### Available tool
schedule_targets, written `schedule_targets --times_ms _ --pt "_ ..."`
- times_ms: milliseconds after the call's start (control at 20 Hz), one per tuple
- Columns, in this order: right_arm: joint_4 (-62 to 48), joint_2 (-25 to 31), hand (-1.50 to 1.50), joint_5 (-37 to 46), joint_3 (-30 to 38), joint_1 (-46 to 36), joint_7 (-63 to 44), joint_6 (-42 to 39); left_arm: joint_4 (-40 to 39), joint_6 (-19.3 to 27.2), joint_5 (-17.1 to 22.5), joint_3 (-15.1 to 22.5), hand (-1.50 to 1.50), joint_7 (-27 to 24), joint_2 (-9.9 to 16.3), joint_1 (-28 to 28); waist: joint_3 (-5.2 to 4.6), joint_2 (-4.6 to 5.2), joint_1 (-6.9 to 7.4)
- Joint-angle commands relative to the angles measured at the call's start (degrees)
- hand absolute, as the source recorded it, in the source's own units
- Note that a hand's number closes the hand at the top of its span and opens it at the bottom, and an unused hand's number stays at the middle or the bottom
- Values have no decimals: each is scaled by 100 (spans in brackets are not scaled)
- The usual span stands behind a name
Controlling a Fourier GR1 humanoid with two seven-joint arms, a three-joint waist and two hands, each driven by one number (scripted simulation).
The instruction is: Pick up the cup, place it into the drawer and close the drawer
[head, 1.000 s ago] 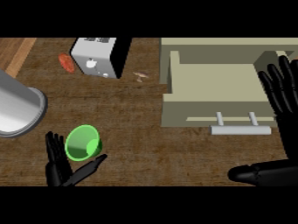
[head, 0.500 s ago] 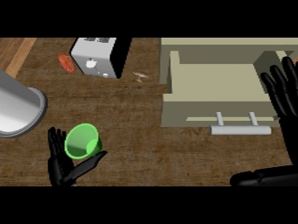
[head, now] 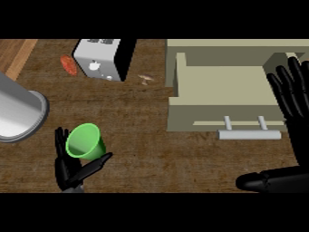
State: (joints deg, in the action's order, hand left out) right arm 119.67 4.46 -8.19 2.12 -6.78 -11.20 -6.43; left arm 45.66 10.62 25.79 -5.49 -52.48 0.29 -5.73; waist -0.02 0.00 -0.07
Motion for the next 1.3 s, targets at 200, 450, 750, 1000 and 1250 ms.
schedule_targets --times_ms 200,450,750,1000,1250 --pt "84 8 -150 54 -59 -269 -312 134 -663 -994 195 -134 -150 -376 87 -394 -1 1 -1" --pt "16 -8 -150 35 -8 240 96 -69 -1056 -1393 110 -116 150 -868 144 -640 -1 2 -15" --pt "-131 39 -150 -138 152 224 372 -240 -1055 -1290 -186 -27 150 -909 302 -790 1 1 -8" --pt "-149 84 -150 -71 142 60 227 -185 -1115 -2272 -290 140 150 -504 874 -1041 0 3 -1" --pt "-59 134 -150 26 133 -315 -255 52 -1059 -2400 -311 -5 150 -642 1145 -1203 0 -4 26"
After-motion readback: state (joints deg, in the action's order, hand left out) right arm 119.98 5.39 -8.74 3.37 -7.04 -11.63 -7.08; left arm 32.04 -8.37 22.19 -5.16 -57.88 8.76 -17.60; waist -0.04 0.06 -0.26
